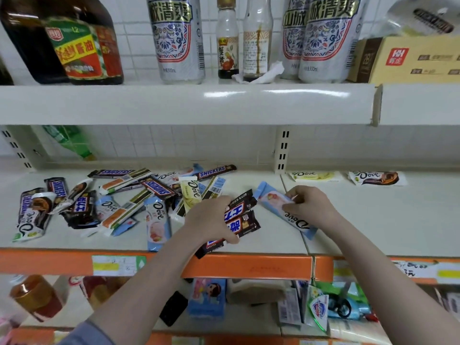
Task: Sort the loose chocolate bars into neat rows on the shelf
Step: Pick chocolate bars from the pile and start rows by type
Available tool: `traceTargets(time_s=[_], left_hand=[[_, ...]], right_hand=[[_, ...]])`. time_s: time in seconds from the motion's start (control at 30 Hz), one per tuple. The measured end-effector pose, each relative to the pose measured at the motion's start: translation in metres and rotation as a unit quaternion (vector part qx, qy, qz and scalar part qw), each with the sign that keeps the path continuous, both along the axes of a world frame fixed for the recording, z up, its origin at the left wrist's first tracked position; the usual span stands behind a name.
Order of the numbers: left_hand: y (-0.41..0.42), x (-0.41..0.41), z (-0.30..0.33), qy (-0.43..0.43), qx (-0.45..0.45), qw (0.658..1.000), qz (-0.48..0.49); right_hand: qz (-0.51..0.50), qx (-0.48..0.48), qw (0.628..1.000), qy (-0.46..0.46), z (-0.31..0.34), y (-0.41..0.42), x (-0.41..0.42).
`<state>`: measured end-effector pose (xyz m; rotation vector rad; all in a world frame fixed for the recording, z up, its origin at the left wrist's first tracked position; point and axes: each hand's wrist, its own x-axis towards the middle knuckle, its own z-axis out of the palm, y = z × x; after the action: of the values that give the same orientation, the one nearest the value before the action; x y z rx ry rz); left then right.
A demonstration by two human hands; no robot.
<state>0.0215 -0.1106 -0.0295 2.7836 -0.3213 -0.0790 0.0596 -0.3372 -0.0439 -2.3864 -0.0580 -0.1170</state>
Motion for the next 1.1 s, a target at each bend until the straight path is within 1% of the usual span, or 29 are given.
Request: traceTargets(time_s=[0.1,0.17,0.23,0.27,0.33,0.37,0.47,0.53,0.6,0.7,0.77,0.83,0.87,0.9,1.0,1.1], left_hand=[[-0.001,-0.001,0.001,-0.021,0.002,1.000,-0.010],[-0.003,-0.002,0.001,-0.027,-0.018,0.999,-0.009],[-0.004,-0.002,0.000,-0.023,-0.082,0.996,0.014],[-0.004,-0.002,0.000,-0.009,-0.139,0.990,0.034],[-0.007,-0.003,0.000,0.029,-0.270,0.960,0.074],[-0.010,-0.004,0.000,0.047,-0.321,0.942,0.086],[-0.024,-0.004,0.000,0.097,-0.427,0.893,0.104],[-0.038,-0.004,0.000,0.116,-0.464,0.871,0.113],[-0.055,-0.005,0.000,0.121,-0.481,0.860,0.122],[-0.089,-0.007,0.000,0.147,-0.525,0.827,0.138],[-0.119,-0.006,-0.001,0.180,-0.569,0.789,0.148],[-0.155,-0.004,-0.002,0.209,-0.629,0.734,0.150],[-0.177,-0.003,-0.002,0.217,-0.650,0.712,0.150],[-0.200,-0.002,-0.004,0.223,-0.663,0.698,0.150],[-0.279,0.000,-0.009,0.223,-0.679,0.682,0.154],[-0.360,0.000,-0.011,0.197,-0.677,0.692,0.157]], right_hand=[[-0.012,0.009,1.000,-0.004,-0.002,-0.002,-0.009],[-0.026,0.021,0.999,-0.014,-0.001,-0.003,-0.015],[-0.052,0.056,0.997,-0.021,0.002,-0.005,-0.021],[-0.068,0.082,0.994,-0.022,0.003,-0.007,-0.024],[-0.094,0.142,0.985,-0.024,0.005,-0.012,-0.031],[-0.104,0.171,0.979,-0.027,0.006,-0.015,-0.034],[-0.121,0.225,0.966,-0.032,0.008,-0.027,-0.043],[-0.124,0.246,0.961,-0.034,0.009,-0.038,-0.048],[-0.127,0.263,0.956,-0.038,0.010,-0.053,-0.051],[-0.131,0.286,0.948,-0.041,0.010,-0.085,-0.055],[-0.129,0.311,0.941,-0.044,0.009,-0.114,-0.058],[-0.130,0.332,0.933,-0.044,0.007,-0.150,-0.062],[-0.130,0.340,0.930,-0.043,0.006,-0.170,-0.064],[-0.130,0.349,0.927,-0.040,0.005,-0.192,-0.066],[-0.137,0.379,0.915,-0.026,0.001,-0.266,-0.070],[-0.142,0.386,0.911,-0.017,-0.001,-0.341,-0.070]])
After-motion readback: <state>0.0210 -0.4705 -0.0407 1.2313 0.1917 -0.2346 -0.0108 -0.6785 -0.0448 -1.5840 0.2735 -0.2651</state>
